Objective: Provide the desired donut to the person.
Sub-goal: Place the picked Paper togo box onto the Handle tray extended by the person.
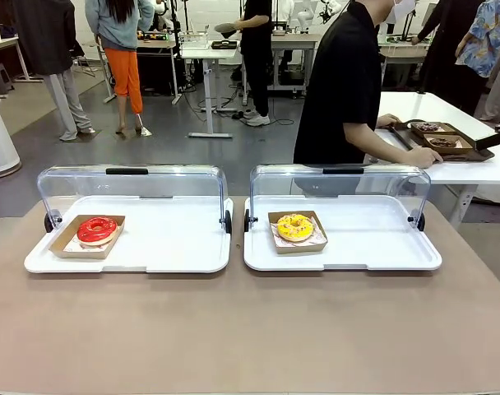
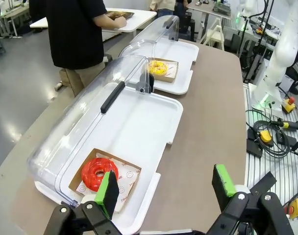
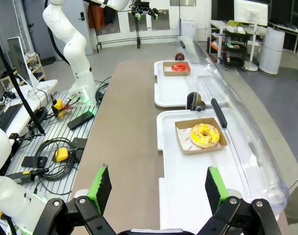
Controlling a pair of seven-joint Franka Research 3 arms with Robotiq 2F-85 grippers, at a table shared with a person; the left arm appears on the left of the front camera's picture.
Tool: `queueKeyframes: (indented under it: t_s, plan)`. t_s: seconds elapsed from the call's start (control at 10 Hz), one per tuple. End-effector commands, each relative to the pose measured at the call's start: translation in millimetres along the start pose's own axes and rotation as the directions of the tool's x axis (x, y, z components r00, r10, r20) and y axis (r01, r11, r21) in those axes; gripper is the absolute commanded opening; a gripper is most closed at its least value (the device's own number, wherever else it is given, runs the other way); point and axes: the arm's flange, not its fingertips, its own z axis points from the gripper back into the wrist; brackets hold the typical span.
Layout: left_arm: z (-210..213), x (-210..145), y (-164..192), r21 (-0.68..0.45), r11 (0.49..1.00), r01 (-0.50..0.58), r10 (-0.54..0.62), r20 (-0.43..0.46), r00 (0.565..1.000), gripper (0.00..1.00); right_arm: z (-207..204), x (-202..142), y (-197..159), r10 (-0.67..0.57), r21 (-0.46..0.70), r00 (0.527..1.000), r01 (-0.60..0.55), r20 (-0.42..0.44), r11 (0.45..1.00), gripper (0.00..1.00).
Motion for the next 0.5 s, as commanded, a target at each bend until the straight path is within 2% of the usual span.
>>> queueKeyframes:
  t_s: [0.0,0.4]
  plan:
    - [2.0,-0.9,-2.4,0.005,1.000,-0.003,0.003,0.008,1.000,1.00,-1.0,1.4,-0.5,0.003,-0.003,1.000,-0.003,-0.001,1.000,1.00]
    - [0.2,-0.4,0.5,0.001,1.000,-0.002,0.002,0.000,1.000,1.00,-1.0,1.4,-0.5,0.003,-0.003,1.000,-0.003,-0.001,1.000,1.00]
